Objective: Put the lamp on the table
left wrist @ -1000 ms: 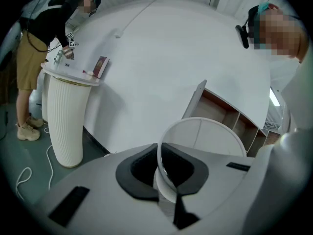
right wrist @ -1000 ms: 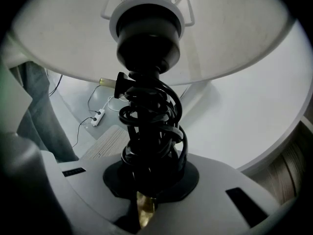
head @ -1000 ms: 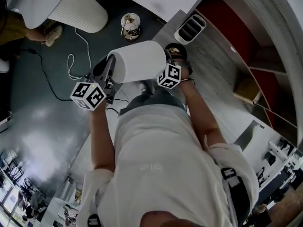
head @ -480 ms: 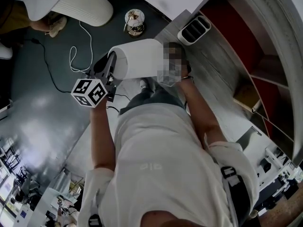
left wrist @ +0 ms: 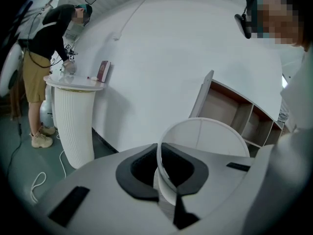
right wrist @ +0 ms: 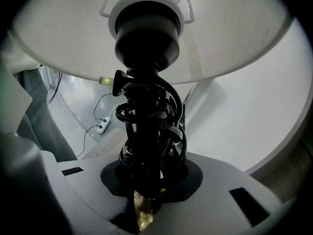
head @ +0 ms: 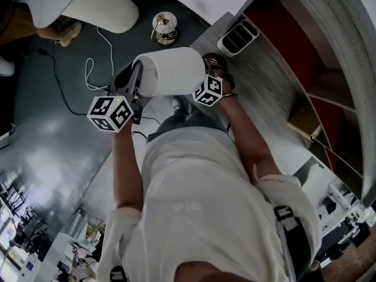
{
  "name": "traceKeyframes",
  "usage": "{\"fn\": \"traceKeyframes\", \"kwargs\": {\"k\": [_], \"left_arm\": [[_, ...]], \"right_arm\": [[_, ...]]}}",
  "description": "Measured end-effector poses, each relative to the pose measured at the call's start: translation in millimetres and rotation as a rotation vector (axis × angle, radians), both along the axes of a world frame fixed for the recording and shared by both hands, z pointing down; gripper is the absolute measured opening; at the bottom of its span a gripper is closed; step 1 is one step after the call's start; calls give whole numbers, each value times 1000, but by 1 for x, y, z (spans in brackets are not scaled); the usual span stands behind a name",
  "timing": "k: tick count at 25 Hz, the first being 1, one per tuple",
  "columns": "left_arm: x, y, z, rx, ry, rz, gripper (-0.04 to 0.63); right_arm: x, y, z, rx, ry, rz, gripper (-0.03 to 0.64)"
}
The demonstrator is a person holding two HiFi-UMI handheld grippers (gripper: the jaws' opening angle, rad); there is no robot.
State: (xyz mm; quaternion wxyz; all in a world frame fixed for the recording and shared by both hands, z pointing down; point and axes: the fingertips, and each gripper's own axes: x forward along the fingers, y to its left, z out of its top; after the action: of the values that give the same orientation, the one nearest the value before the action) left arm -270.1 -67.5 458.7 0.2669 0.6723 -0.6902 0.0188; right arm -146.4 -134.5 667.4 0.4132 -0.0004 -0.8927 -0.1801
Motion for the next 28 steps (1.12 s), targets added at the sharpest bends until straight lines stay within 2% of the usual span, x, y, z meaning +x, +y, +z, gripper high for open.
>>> {"fn": "traceKeyframes", "kwargs": {"k": [4,9,13,28], "left_arm": [[3,-6,-2,-3,-16,13,35],[10,-17,-7,-11,-53,42,35],[14,-27,-9,-33,-89,61,35],[46,-64,-24,-43,-113,148,34]], "right_arm": [[2,-2,1,-12,0,8,115],[10,-7,0,-29,4,34,170],[20,-13,-2,-22,11,60,179],[70,-26,-29,-47,-39,187,253]]}}
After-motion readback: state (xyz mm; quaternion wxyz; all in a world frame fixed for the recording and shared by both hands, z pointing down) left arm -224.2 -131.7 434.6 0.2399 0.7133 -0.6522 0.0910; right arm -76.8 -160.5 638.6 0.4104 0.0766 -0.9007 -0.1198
